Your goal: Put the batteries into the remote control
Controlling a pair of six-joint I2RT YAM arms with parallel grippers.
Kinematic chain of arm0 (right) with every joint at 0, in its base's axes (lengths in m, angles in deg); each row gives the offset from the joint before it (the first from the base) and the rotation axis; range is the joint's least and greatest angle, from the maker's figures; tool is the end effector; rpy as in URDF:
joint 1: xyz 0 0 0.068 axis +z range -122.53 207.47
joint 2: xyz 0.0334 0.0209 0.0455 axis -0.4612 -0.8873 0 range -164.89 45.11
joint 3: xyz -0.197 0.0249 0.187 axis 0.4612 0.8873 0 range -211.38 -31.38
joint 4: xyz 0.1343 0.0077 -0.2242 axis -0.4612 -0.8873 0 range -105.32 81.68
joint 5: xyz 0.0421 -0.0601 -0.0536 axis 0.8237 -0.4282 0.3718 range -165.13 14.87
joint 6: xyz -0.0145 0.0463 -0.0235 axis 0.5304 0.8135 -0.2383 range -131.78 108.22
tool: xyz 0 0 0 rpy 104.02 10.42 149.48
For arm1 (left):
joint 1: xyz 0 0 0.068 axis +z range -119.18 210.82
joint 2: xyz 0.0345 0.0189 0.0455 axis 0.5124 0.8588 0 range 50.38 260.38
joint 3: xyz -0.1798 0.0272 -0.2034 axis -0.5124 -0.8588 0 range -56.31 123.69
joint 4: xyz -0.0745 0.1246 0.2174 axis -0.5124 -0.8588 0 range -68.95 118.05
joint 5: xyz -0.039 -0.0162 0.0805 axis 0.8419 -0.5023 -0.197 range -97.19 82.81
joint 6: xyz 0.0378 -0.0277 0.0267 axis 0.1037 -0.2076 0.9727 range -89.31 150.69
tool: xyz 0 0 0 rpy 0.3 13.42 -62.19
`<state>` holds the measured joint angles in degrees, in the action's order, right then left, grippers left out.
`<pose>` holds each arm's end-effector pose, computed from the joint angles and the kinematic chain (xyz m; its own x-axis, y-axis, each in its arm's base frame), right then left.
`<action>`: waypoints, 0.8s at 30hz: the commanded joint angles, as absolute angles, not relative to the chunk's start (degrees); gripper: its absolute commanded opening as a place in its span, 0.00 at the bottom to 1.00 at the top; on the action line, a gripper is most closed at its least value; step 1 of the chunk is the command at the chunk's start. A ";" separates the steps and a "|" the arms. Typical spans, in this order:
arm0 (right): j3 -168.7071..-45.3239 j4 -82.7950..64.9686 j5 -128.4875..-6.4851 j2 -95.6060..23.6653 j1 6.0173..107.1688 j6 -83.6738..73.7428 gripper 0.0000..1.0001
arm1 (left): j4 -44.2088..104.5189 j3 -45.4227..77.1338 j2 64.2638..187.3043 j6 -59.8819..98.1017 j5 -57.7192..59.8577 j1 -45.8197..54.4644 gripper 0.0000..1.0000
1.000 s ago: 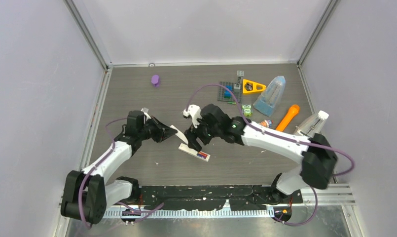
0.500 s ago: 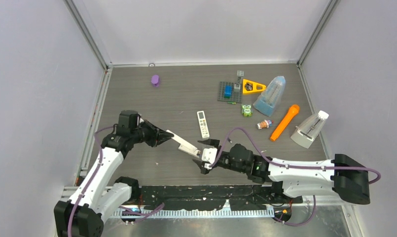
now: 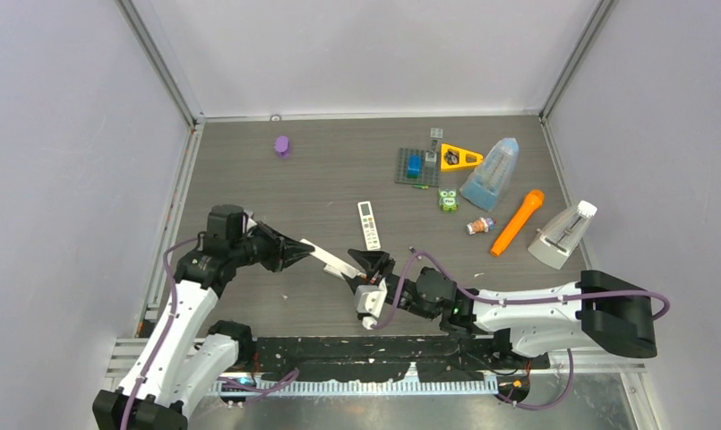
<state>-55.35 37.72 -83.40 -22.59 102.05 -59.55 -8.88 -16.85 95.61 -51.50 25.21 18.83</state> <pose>0.0706 0.2372 0.2361 0.6853 -0.2714 -0.6758 -0.6076 0.2986 -0.7360 0.1528 -0.0519 0.2655 -0.6456 -0.7180 0.2601 -0.5809 0.2407 -0.7775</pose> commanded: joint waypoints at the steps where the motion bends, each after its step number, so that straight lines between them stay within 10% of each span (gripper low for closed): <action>1: -55.32 42.97 -83.93 -22.77 102.60 -63.39 0.56 | -9.79 -15.16 94.24 -52.53 27.61 18.67 0.00; 24: -59.33 37.73 -85.02 -23.53 102.70 -60.75 0.05 | -3.18 -19.77 91.30 -57.36 28.20 18.69 0.07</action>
<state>-56.27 37.13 -84.62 -25.00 102.40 -63.42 -7.35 -18.58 92.11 -55.70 26.68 18.88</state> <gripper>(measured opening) 0.093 0.025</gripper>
